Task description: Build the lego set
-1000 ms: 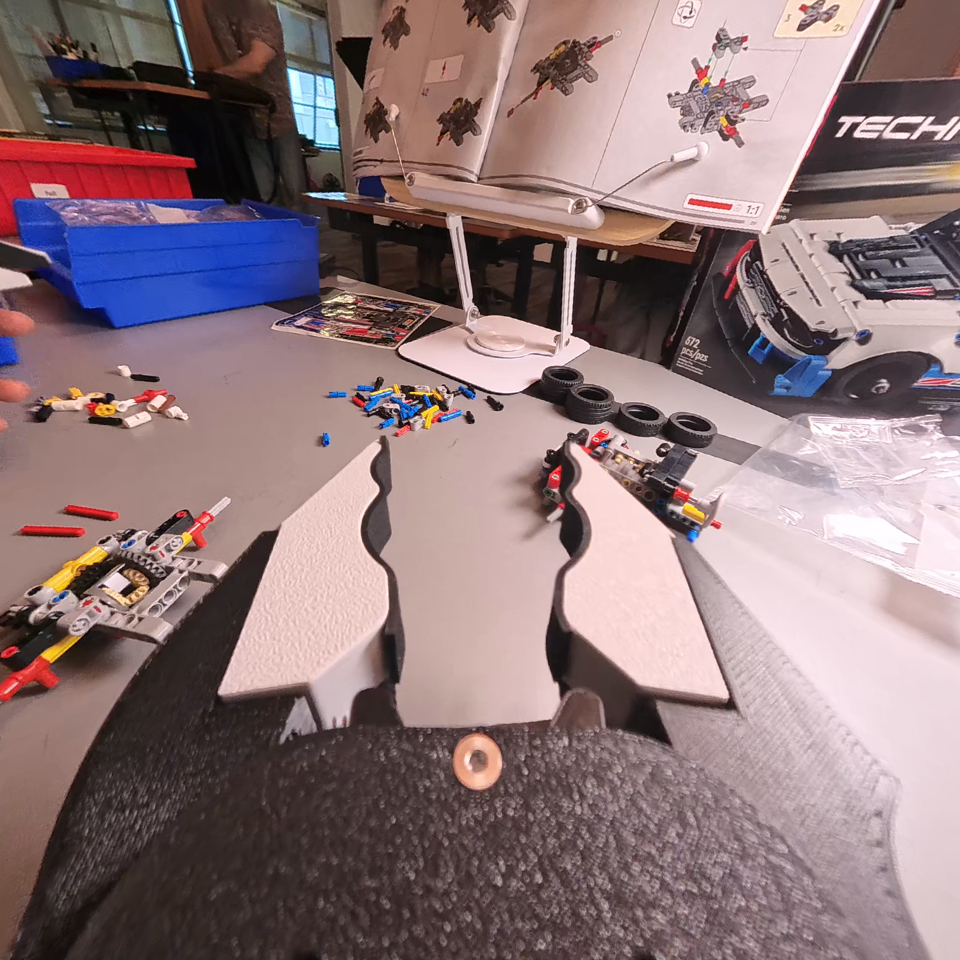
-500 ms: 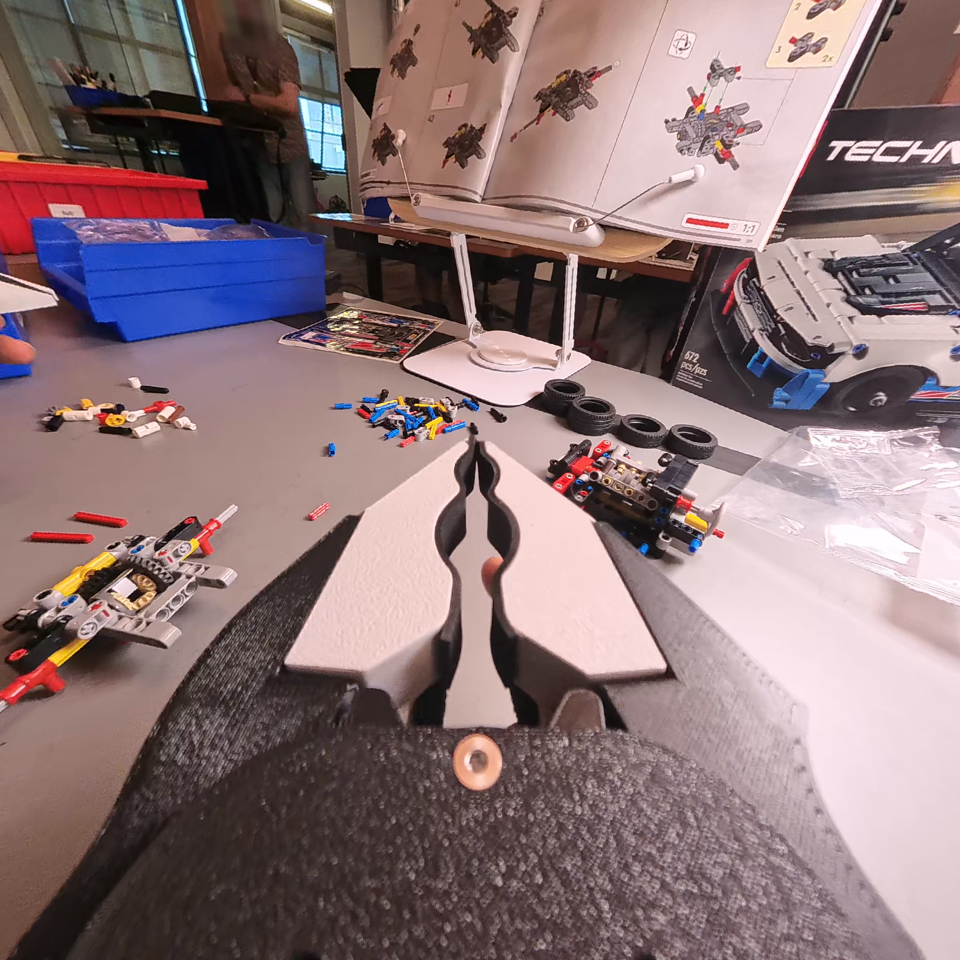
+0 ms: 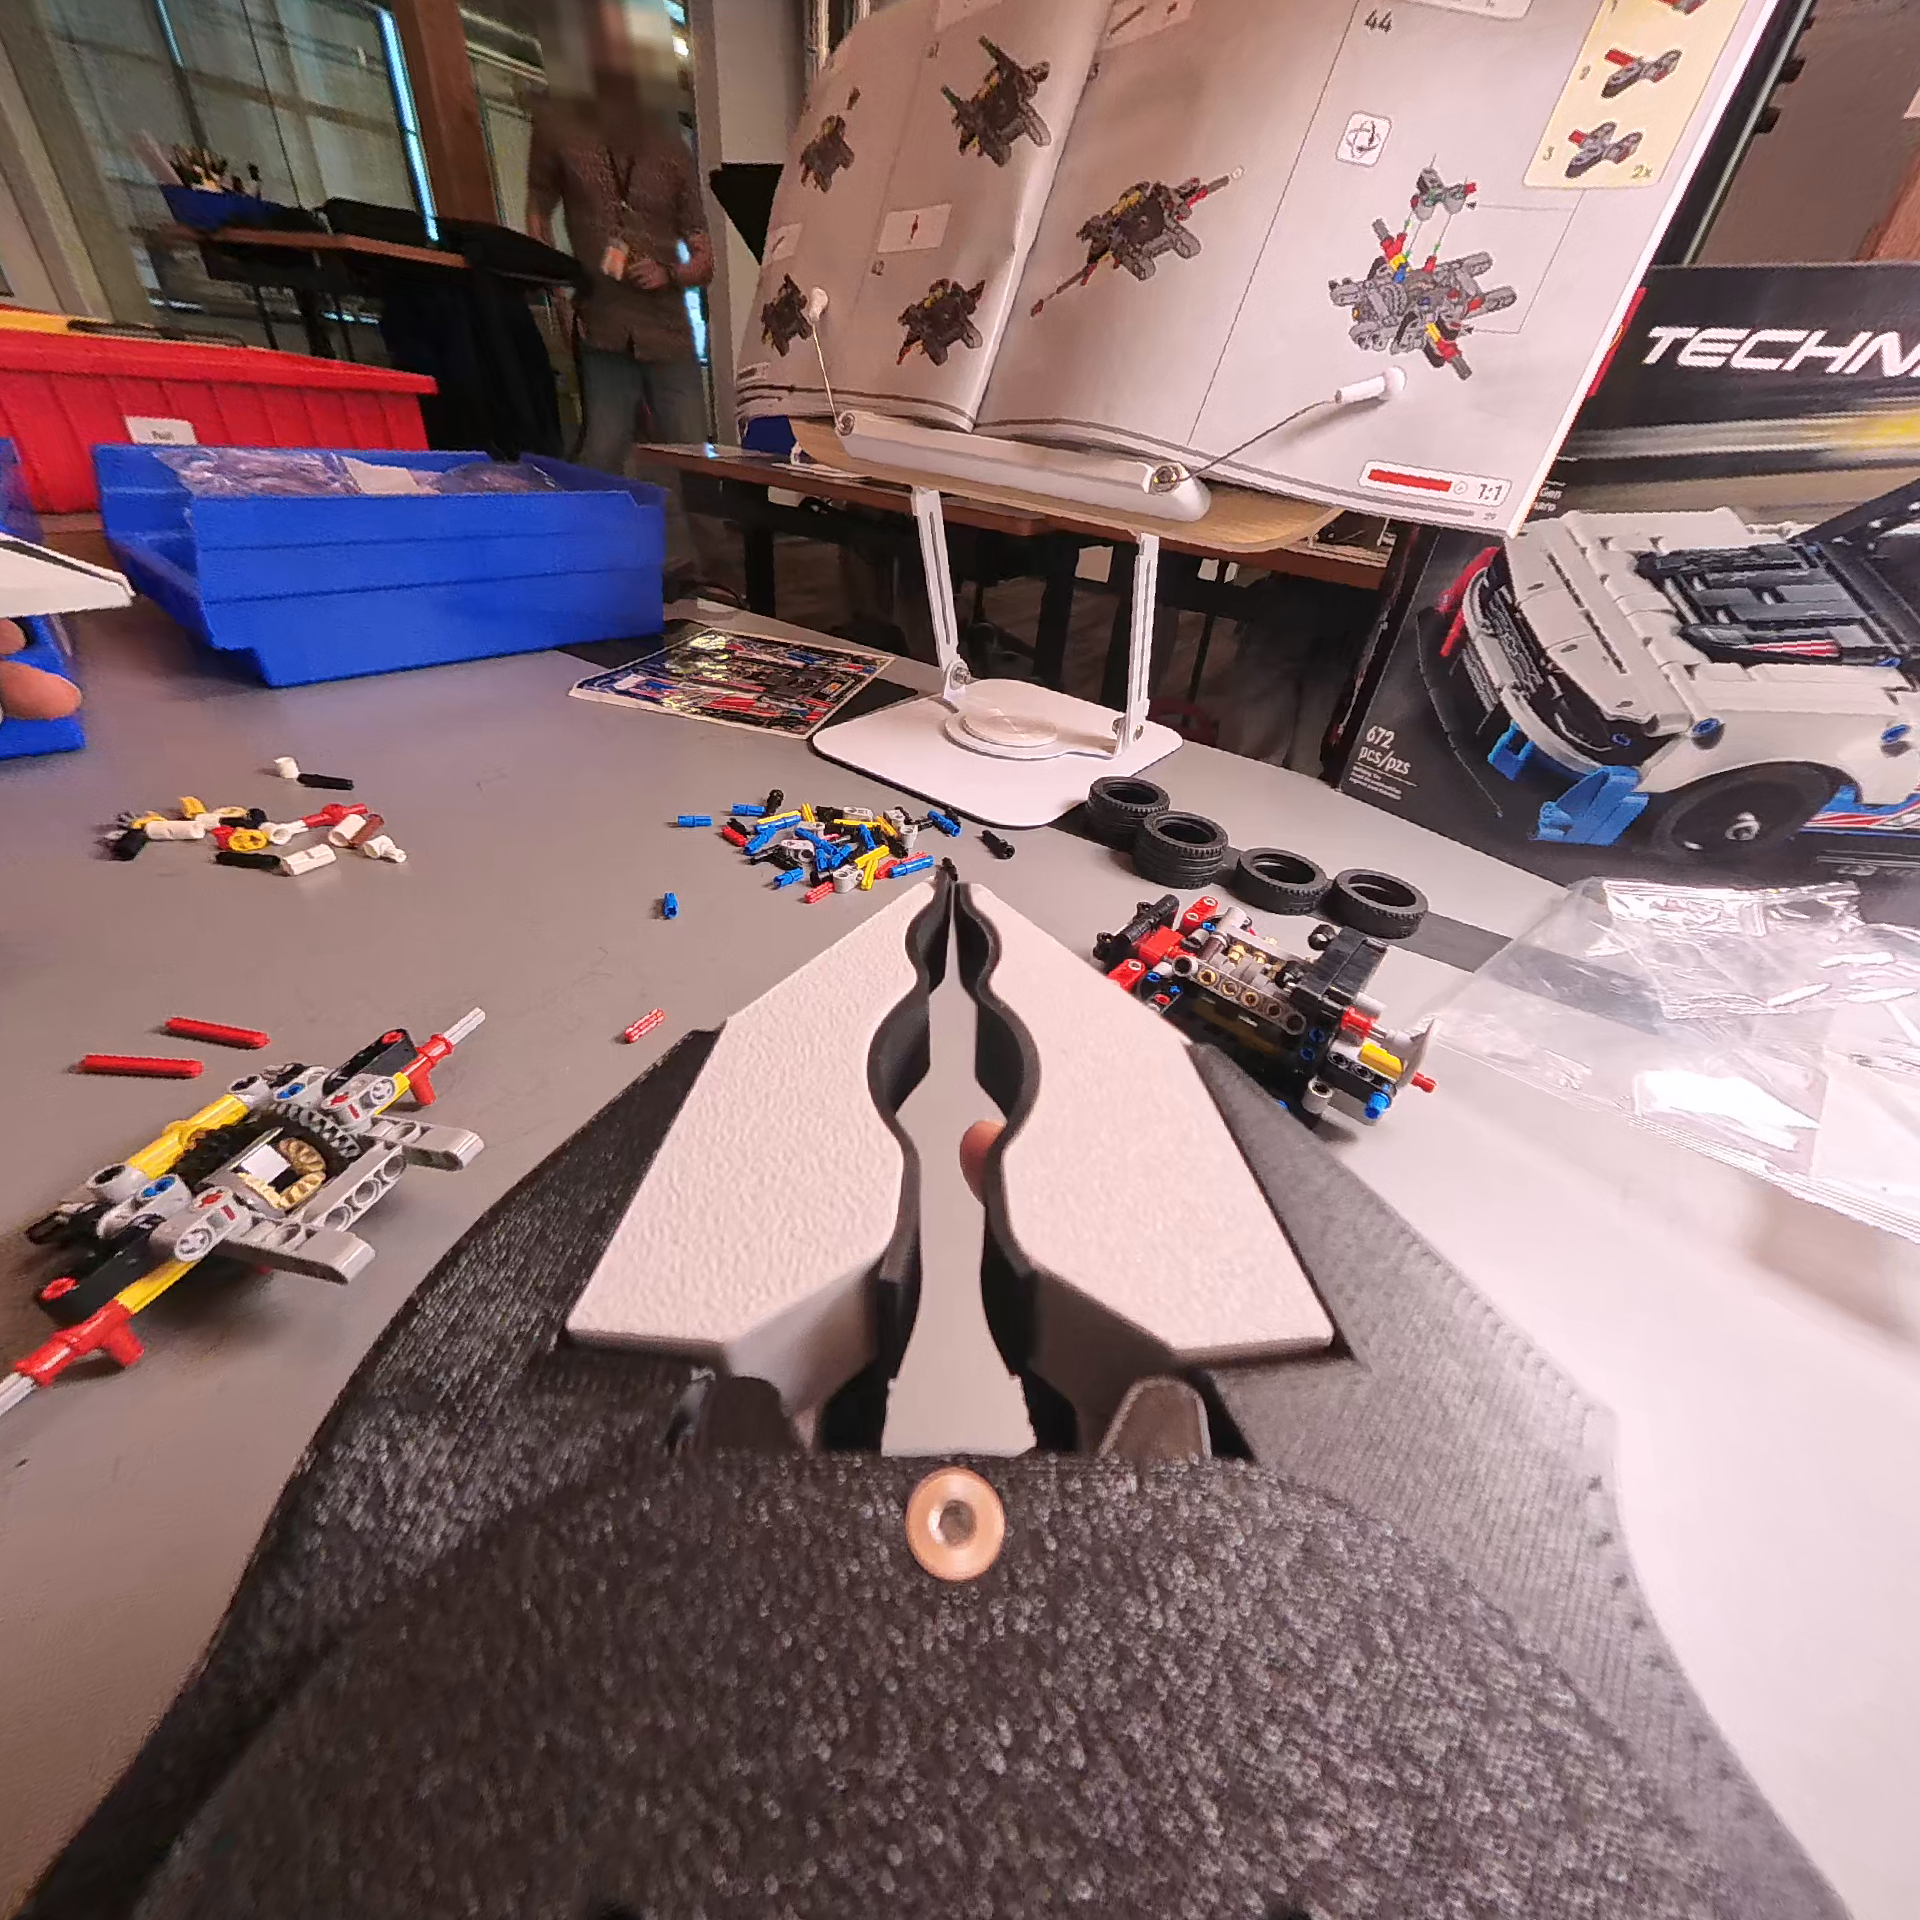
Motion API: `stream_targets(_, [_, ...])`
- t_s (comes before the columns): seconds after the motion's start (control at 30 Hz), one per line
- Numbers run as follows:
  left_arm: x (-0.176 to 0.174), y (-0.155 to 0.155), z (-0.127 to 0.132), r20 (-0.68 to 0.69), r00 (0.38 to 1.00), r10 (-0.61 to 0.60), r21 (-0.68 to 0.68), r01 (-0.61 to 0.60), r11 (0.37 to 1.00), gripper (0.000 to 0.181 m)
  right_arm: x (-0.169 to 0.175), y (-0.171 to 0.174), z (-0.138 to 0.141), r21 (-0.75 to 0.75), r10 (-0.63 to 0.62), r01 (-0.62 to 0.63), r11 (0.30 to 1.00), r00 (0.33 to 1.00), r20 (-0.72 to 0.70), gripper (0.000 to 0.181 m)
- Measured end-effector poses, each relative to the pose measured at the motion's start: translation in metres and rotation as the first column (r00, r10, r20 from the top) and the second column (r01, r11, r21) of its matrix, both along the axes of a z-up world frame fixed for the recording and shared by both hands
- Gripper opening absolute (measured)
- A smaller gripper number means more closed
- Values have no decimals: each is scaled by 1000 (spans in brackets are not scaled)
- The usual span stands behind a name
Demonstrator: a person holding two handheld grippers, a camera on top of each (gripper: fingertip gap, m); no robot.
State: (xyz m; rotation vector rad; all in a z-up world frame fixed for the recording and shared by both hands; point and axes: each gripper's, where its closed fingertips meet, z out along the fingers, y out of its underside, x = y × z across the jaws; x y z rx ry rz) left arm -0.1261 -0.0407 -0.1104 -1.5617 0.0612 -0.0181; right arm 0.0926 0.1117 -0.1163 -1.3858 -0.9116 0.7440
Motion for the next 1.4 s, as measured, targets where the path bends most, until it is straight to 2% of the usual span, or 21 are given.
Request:
stream_targets(0.17, [-10,-3,2,6,999,45,-1,-45,999,2,1,-1,2,18,1,-1,1000,1000,2,1])
stream_targets(0.47, [-41,-12,6,20,989,145,-6,-145,989,30,-2,-5,0,48,13,-15,999,999,32,19])
stream_targets(0.57, [-47,-15,8,51,987,155,-7,-154,988,39,-3,-4,-4,42,16,-18,999,999,45,24])
stream_targets(0.8, [-42,-8,9,57,991,119,-23,-118,993,45,-7,-5,-10,26,32,-34,999,997,66,37])
stream_targets(0.87, [-32,6,8,38,998,44,-64,-42,997,34,-7,-5,-11,23,33,-34,999,997,70,37])
stream_targets(0.93, [-14,27,4,29,995,-96,-151,99,984,21,-8,-6,-11,23,37,-38,999,997,71,37])
stream_targets(1.0, [2,55,-10,13,973,-230,-282,224,933,19,-9,-8,-10,31,42,-45,999,996,74,37])
stream_targets(1.07, [9,86,-29,-1,945,-326,-404,298,865,17,-9,-9,-10,47,41,-45,998,996,81,36])
stream_targets(1.17, [2,138,-54,-59,922,-383,-511,302,805,14,-6,-6,-12,71,24,-31,997,994,105,35])
stream_targets(1.23, [-4,164,-76,-78,905,-418,-602,292,744,13,-4,-4,-12,78,10,-19,997,994,109,34])
stream_targets(1.4, [-12,197,-112,-119,870,-478,-705,265,658,13,0,1,-11,69,-3,-4,998,995,96,33])
